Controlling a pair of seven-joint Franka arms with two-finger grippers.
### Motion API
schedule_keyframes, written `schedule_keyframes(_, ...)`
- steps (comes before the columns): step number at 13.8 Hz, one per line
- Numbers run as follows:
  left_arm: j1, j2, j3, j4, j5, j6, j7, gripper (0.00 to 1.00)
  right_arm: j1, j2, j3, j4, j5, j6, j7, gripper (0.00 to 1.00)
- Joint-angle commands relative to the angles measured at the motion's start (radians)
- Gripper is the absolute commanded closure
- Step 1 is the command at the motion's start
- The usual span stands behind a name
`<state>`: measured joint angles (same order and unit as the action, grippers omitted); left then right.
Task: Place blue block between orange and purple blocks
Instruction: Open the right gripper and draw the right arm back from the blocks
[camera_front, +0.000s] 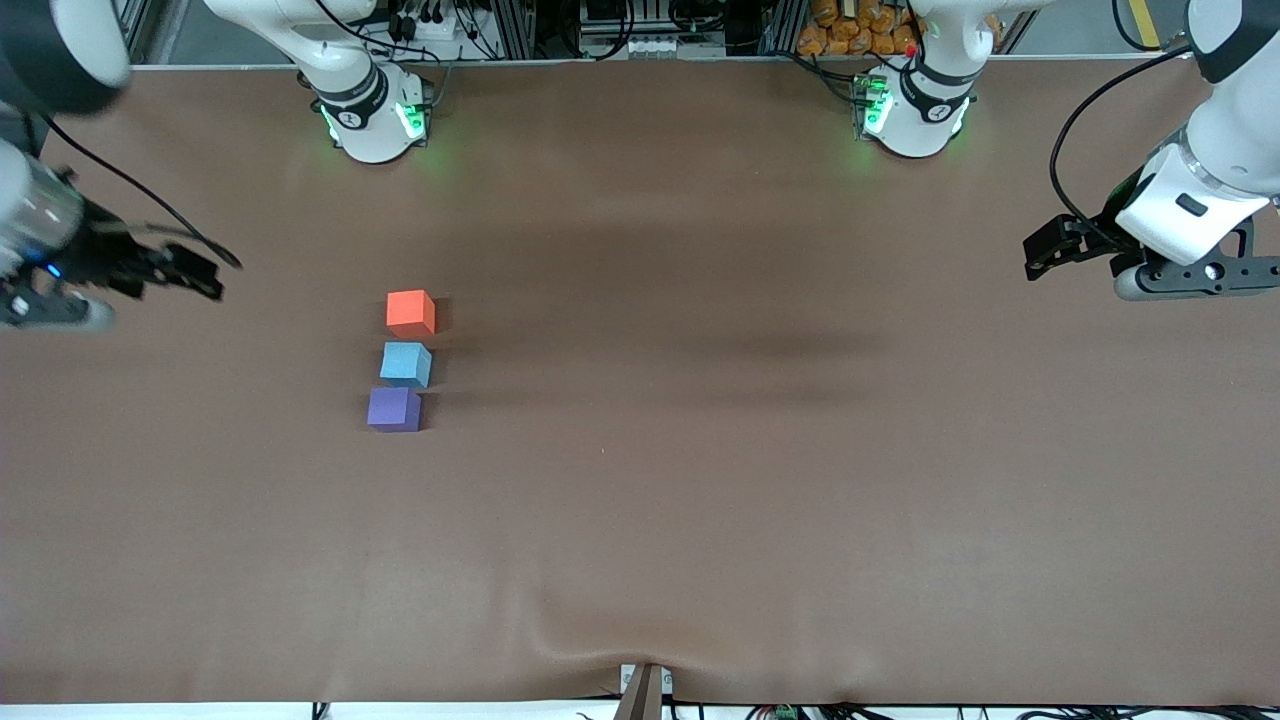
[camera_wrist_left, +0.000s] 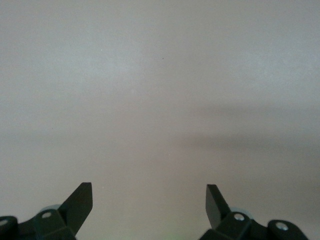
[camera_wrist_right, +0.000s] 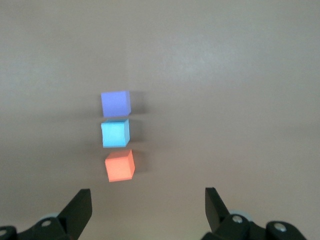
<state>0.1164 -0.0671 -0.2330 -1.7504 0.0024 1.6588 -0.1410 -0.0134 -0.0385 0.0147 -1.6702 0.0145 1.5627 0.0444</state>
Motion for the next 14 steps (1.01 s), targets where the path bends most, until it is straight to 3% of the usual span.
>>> schedule_keyframes(1,0.011,-0.031,0.001,0.073,-0.002,-0.095,0.012,0.00,-0.066,0.009,0.056,0.134,-0.001,-0.134,-0.014,0.00)
schedule_keyframes(4,0.011,-0.045,0.003,0.156,-0.004,-0.227,0.018,0.00,-0.069,0.005,0.057,0.159,-0.001,-0.168,-0.014,0.00)
schedule_keyframes(14,0.011,-0.027,0.003,0.203,-0.007,-0.229,0.021,0.00,-0.065,0.006,0.045,0.167,0.027,-0.158,0.000,0.00)
